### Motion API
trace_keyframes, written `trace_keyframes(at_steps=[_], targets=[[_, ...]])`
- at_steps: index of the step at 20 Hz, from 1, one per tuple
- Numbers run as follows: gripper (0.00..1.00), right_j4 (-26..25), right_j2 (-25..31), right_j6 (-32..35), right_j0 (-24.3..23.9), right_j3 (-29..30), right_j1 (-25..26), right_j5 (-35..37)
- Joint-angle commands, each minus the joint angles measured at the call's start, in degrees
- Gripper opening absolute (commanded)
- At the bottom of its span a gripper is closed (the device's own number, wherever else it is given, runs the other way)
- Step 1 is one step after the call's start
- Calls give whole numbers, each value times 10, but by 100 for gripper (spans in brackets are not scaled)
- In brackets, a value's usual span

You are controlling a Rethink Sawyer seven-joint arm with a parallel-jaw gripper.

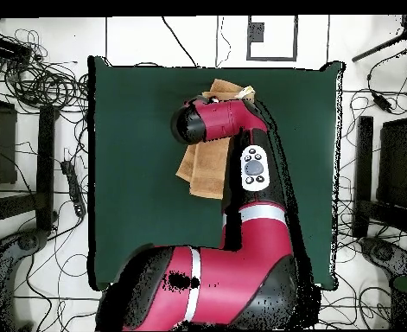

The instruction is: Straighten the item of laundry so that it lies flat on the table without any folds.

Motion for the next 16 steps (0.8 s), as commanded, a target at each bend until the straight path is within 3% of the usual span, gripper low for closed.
trace_keyframes(at_steps=[1,7,16], targets=[[0,8,32,97,8,53,67,-95],[0,12,78,22,-36,96,42,-73],[0,-18,151,-87,-144,185,3,-69]])
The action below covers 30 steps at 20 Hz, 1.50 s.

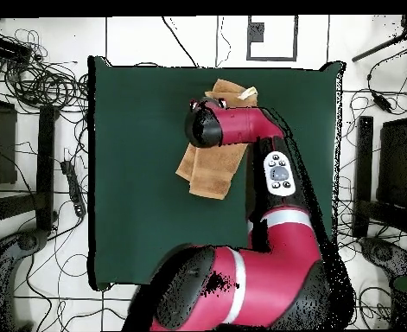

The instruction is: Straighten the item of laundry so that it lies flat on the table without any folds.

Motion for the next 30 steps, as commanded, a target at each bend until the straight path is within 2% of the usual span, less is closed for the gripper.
trace_keyframes(at_steps=[1,6,11,20,30], targets=[[0,-34,101,-102,-92,131,24,-19],[0,-52,153,-172,-143,145,28,20],[0,-63,185,-196,-167,148,33,49],[0,-88,208,-184,-184,151,35,61],[0,-117,212,-168,-181,147,32,63]])
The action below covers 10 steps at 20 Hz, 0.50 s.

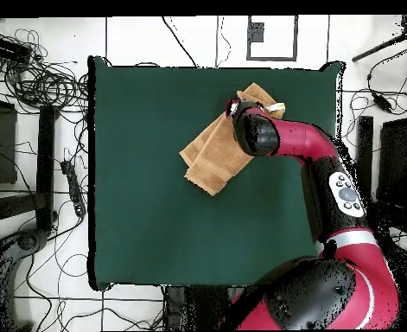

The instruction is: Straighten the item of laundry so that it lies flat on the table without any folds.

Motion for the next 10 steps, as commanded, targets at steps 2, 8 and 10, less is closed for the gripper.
trace_keyframes(at_steps=[2,8,10], targets=[[0,-59,33,-161,22,74,31,79],[0,-108,-27,-95,75,60,13,36],[0,-112,-30,-86,79,57,13,39]])
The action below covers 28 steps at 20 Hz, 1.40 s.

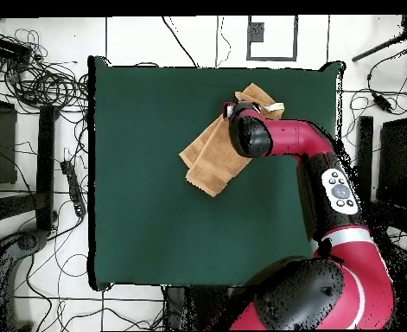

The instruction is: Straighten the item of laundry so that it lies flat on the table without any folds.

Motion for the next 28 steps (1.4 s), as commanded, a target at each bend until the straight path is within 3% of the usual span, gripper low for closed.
trace_keyframes(at_steps=[1,13,14,28], targets=[[0,-63,-18,-80,58,57,26,39],[0,-86,-12,-62,56,59,24,25],[100,-88,-12,-63,56,58,24,25],[100,-86,9,-70,40,83,8,30]])
